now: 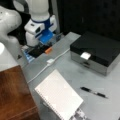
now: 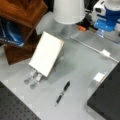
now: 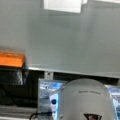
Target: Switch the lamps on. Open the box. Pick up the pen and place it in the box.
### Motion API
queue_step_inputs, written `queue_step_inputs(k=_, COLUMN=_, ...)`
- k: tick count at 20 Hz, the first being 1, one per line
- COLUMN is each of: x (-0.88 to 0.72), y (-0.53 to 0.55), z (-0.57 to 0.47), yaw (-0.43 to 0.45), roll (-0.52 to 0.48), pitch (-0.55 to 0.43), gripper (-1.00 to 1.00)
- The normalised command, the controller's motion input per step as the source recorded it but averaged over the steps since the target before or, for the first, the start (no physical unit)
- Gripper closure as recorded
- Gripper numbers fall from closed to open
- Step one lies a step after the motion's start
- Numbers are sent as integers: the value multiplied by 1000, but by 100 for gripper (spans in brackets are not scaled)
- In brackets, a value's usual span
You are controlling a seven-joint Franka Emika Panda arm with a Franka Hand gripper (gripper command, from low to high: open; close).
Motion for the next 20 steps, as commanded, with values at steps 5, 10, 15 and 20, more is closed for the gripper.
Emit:
queue_step_inputs(k=5, x=-356, y=168, z=-169, yaw=-73, roll=31, pitch=-228, gripper=100)
queue_step_inputs(k=10, x=-367, y=125, z=-176, yaw=-59, roll=36, pitch=-254, gripper=100)
queue_step_inputs(k=15, x=-377, y=111, z=-191, yaw=-41, roll=50, pitch=-283, gripper=100)
queue_step_inputs(k=20, x=-352, y=115, z=-223, yaw=-55, roll=60, pitch=-299, gripper=100)
